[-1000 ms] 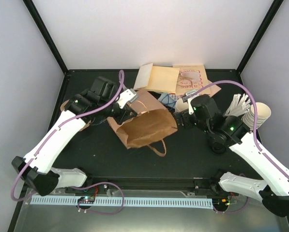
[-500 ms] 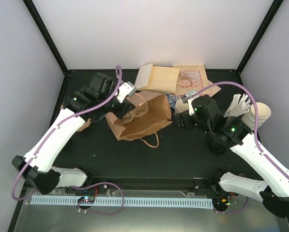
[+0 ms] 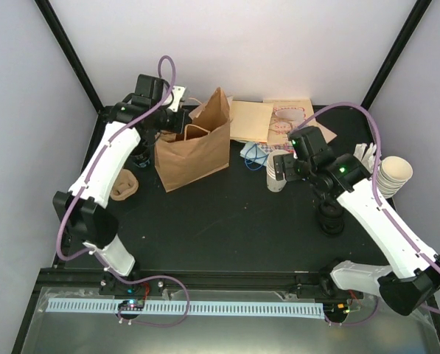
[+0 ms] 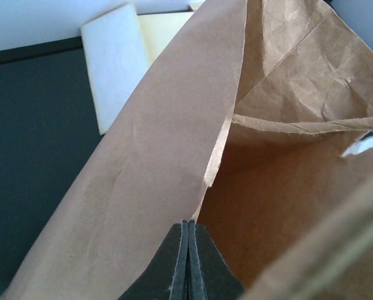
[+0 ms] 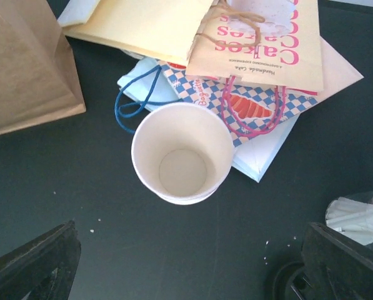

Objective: Pack the takeout coffee

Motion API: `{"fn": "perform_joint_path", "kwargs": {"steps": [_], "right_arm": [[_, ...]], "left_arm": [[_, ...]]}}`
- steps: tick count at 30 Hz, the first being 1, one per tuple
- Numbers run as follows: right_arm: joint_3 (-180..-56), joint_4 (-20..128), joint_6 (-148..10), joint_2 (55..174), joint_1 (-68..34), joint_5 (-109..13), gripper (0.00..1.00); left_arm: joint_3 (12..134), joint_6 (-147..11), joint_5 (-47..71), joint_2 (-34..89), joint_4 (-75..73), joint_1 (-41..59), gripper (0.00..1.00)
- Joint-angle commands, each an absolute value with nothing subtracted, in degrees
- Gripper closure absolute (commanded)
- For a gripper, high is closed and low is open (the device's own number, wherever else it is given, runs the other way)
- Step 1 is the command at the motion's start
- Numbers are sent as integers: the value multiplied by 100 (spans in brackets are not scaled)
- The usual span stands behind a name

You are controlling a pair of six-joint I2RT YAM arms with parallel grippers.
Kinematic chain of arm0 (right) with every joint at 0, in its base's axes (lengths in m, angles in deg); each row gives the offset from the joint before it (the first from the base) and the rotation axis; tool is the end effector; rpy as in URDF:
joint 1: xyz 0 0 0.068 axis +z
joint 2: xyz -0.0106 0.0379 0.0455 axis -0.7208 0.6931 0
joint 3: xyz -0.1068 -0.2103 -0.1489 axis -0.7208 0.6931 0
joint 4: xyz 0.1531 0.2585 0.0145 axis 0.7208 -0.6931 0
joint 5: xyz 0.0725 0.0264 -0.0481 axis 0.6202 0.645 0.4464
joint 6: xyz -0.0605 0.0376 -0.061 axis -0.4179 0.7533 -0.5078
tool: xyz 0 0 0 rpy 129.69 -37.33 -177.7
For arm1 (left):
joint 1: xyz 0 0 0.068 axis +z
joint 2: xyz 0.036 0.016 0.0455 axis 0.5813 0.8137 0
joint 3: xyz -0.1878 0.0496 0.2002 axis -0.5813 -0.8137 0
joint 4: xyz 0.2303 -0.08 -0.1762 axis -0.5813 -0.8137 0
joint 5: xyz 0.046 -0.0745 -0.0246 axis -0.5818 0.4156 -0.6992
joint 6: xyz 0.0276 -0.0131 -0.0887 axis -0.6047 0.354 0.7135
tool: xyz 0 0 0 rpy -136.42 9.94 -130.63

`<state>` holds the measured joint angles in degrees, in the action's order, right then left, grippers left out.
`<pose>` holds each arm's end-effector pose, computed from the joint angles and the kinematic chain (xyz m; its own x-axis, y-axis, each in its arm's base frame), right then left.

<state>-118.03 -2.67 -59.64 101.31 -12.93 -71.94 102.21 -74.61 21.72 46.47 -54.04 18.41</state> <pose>0.2600 0.1414 0.3442 -0.7141 -0.1453 -0.6848 -0.1767 0.9840 -0.0245 0.4018 -0.1513 0.3700 -0.7024 0.1326 -0.6993 0.4359 0.8569 -0.2753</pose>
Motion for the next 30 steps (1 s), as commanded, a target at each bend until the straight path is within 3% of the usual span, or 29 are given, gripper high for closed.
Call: {"fn": "perform_joint_path", "kwargs": {"steps": [1, 5, 13, 18, 25, 30], "right_arm": [[-12343, -572, -5466, 10333, -1410, -7391, 1], [-12684, -877, -5156, 10673, -1427, -7684, 0], [-12084, -47, -5661, 10443, -1456, -7501, 0], [-12189, -285, -5349, 10578, -1466, -7667, 0], [-12620, -798, -4748, 10967, -1475, -8073, 0], [-12769, -765, -5067, 11381, -1475, -8263, 0]], "left_arm": [[10775, -7365, 2251, 5002, -5386, 2086, 98], [10977, -7449, 2184, 5141, -5379, 2244, 93], [11331, -7480, 1721, 4907, -5396, 2440, 34], [11334, -7320, 1204, 4331, -5479, 2507, 5], [10497, -6957, 164, 2885, -5524, 2530, 1], [8738, -6574, 741, 1428, -5171, 2526, 1]]}}
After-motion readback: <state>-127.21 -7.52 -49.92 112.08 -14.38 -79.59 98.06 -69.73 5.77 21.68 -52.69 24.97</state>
